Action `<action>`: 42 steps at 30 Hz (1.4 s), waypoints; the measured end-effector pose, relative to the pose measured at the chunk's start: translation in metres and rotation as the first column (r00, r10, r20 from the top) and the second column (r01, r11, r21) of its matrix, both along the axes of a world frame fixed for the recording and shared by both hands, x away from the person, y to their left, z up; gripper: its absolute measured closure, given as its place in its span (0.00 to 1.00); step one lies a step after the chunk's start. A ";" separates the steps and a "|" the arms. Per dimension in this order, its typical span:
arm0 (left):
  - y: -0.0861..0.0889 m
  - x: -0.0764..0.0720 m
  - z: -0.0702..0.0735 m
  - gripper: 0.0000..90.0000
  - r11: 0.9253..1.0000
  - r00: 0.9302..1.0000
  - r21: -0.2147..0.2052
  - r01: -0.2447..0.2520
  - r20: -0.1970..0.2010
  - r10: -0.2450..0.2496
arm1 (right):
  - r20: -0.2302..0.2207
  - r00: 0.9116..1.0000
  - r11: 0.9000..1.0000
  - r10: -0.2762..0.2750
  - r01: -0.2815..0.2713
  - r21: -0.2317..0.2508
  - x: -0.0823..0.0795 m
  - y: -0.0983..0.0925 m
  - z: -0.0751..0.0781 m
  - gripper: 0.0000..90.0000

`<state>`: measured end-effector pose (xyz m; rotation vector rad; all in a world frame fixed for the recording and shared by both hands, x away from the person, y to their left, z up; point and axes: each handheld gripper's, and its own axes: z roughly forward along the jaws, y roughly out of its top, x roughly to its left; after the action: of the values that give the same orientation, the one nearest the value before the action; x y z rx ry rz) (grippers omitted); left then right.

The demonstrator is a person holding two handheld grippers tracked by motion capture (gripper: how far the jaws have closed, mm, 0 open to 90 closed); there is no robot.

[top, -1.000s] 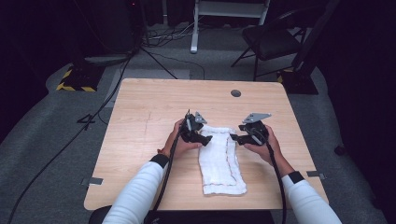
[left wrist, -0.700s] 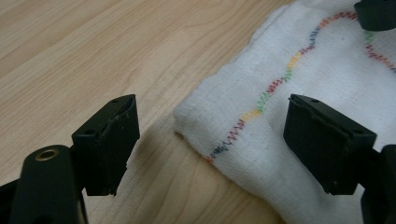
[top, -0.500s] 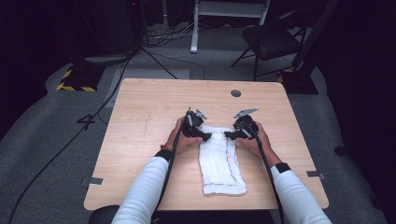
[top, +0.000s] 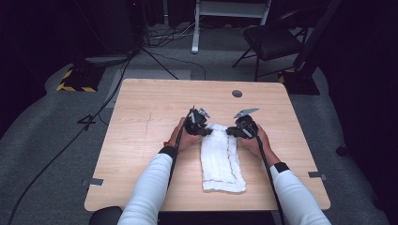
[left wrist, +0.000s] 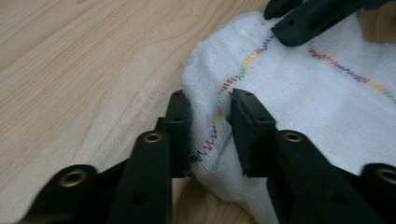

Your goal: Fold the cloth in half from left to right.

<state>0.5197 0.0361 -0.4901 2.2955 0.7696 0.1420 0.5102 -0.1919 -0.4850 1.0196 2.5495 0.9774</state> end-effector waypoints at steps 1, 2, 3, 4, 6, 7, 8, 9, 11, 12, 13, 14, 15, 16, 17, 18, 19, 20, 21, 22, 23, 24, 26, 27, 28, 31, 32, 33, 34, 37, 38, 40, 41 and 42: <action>-0.002 0.001 0.002 0.82 1.000 1.000 0.016 -0.010 0.010 0.010 | 0.012 1.000 1.000 -0.002 0.002 -0.010 0.000 0.001 0.001 0.91; -0.002 0.002 0.002 0.84 1.000 1.000 0.022 -0.014 0.014 0.014 | 0.030 1.000 1.000 -0.009 0.009 -0.010 0.000 0.002 0.003 0.92; -0.004 0.003 0.004 0.85 0.999 0.999 0.030 -0.019 0.026 0.019 | 0.042 0.999 1.000 -0.014 0.015 -0.009 0.000 0.002 0.005 0.92; -0.005 0.004 0.005 0.86 0.999 0.999 0.029 -0.025 0.033 0.024 | 0.060 0.998 1.000 -0.017 0.018 -0.004 0.000 0.001 0.008 0.92; -0.006 0.005 0.010 0.87 0.999 0.998 0.025 -0.040 0.045 0.039 | 0.094 0.995 1.000 -0.026 0.027 -0.011 0.000 0.001 0.013 0.93; -0.006 0.006 0.012 0.87 0.999 0.998 0.027 -0.042 0.053 0.041 | 0.111 0.993 0.999 -0.029 0.031 -0.011 0.000 0.001 0.016 0.93; -0.007 0.007 0.017 0.87 0.999 0.997 0.026 -0.043 0.070 0.041 | 0.121 0.992 0.999 -0.032 0.034 -0.008 0.000 0.001 0.019 0.93; -0.007 0.008 0.022 0.87 0.999 0.995 0.014 -0.048 0.086 0.046 | 0.143 0.989 0.999 -0.037 0.038 -0.006 0.001 0.001 0.025 0.93; -0.006 0.010 0.027 0.87 0.999 0.994 0.002 -0.053 0.096 0.053 | 0.176 0.984 0.999 -0.038 0.040 -0.005 0.002 0.001 0.033 0.93; -0.005 0.012 0.032 0.87 0.998 0.992 -0.005 -0.063 0.111 0.063 | 0.185 0.982 0.999 -0.042 0.043 -0.002 0.002 0.001 0.036 0.93; -0.005 0.013 0.035 0.87 0.997 0.990 -0.011 -0.071 0.122 0.072 | 0.194 0.980 0.999 -0.046 0.046 0.007 0.004 0.000 0.041 0.93; -0.005 0.013 0.038 0.87 0.997 0.988 -0.003 -0.075 0.136 0.075 | 0.205 0.977 0.999 -0.049 0.048 0.009 0.005 0.000 0.044 0.93; -0.006 0.014 0.041 0.87 0.997 0.986 0.001 -0.076 0.147 0.075 | 0.212 0.976 0.999 -0.053 0.052 0.012 0.006 0.000 0.047 0.93; -0.006 0.014 0.043 0.87 0.997 0.985 0.001 -0.078 0.158 0.077 | 0.220 0.974 0.999 -0.054 0.053 0.011 0.007 0.001 0.049 0.93; -0.006 0.014 0.046 0.87 0.997 0.983 -0.003 -0.077 0.169 0.076 | 0.228 0.972 0.998 -0.056 0.055 0.010 0.007 0.001 0.052 0.93; -0.005 0.014 0.049 0.87 0.997 0.981 -0.006 -0.080 0.176 0.080 | 0.239 0.969 0.998 -0.060 0.058 0.014 0.007 0.002 0.055 0.93; -0.004 0.014 0.051 0.87 0.997 0.982 -0.011 -0.074 0.174 0.075 | 0.246 0.968 0.998 -0.058 0.054 0.021 0.007 0.001 0.058 0.93; -0.003 0.014 0.053 0.87 0.997 0.980 -0.017 -0.075 0.182 0.077 | 0.251 0.966 0.998 -0.055 0.050 0.027 0.007 0.001 0.061 0.93; -0.002 0.014 0.054 0.87 0.997 0.980 -0.014 -0.072 0.183 0.073 | 0.254 0.966 0.998 -0.055 0.049 0.032 0.006 0.001 0.063 0.93; -0.002 0.012 0.056 0.87 0.998 0.979 -0.012 -0.068 0.192 0.069 | 0.254 0.966 0.998 -0.055 0.048 0.037 0.006 0.001 0.064 0.93; -0.001 0.012 0.058 0.87 0.998 0.980 -0.011 -0.057 0.188 0.058 | 0.257 0.965 0.998 -0.053 0.045 0.037 0.005 0.001 0.065 0.93; 0.000 0.011 0.059 0.87 0.999 0.980 -0.013 -0.053 0.192 0.054 | 0.258 0.965 0.998 -0.052 0.045 0.033 0.004 0.001 0.065 0.93; 0.002 0.009 0.060 0.87 0.999 0.981 -0.021 -0.036 0.192 0.039 | 0.255 0.965 0.998 -0.053 0.045 0.040 0.003 0.001 0.066 0.93; 0.002 0.008 0.060 0.87 0.999 0.980 -0.024 -0.033 0.194 0.037 | 0.254 0.966 0.998 -0.049 0.039 0.044 0.002 0.000 0.066 0.93; 0.002 0.008 0.059 0.87 0.999 0.980 -0.029 -0.032 0.195 0.037 | 0.252 0.967 0.998 -0.044 0.033 0.048 0.001 -0.001 0.066 0.93; 0.002 0.006 0.058 0.87 0.999 0.981 -0.026 -0.028 0.193 0.032 | 0.258 0.966 0.999 -0.034 0.022 0.050 -0.001 -0.002 0.067 0.93; 0.001 0.005 0.058 0.87 0.999 0.980 -0.029 -0.028 0.197 0.033 | 0.255 0.966 0.998 -0.030 0.017 0.055 -0.002 -0.003 0.068 0.93; 0.001 0.004 0.059 0.87 0.999 0.980 -0.036 -0.026 0.196 0.033 | 0.256 0.966 0.998 -0.032 0.017 0.059 -0.002 -0.004 0.068 0.93; 0.001 0.003 0.060 0.87 0.999 0.980 -0.037 -0.021 0.200 0.027 | 0.260 0.965 0.998 -0.027 0.012 0.057 -0.002 -0.005 0.069 0.93; 0.000 -0.005 0.064 0.86 0.999 0.977 -0.048 0.005 0.212 0.006 | 0.261 0.965 0.997 -0.021 0.001 0.076 -0.007 -0.011 0.071 0.93; 0.000 -0.008 0.064 0.86 0.999 0.977 -0.052 0.010 0.213 0.001 | 0.264 0.964 0.997 -0.015 -0.007 0.083 -0.009 -0.014 0.072 0.93; -0.001 -0.013 0.067 0.86 0.998 0.974 -0.050 0.036 0.226 -0.024 | 0.271 0.963 0.996 -0.002 -0.021 0.082 -0.015 -0.017 0.073 0.93; -0.001 -0.015 0.067 0.86 0.998 0.974 -0.047 0.041 0.226 -0.029 | 0.273 0.962 0.996 0.000 -0.025 0.086 -0.018 -0.019 0.073 0.93; -0.002 -0.017 0.068 0.86 0.998 0.973 -0.042 0.046 0.227 -0.036 | 0.271 0.963 0.996 0.002 -0.028 0.090 -0.019 -0.021 0.073 0.93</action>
<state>0.5023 0.0343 -0.4226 2.2014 0.6013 0.3565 0.4909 -0.2124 -0.4123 0.8252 2.3095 1.1622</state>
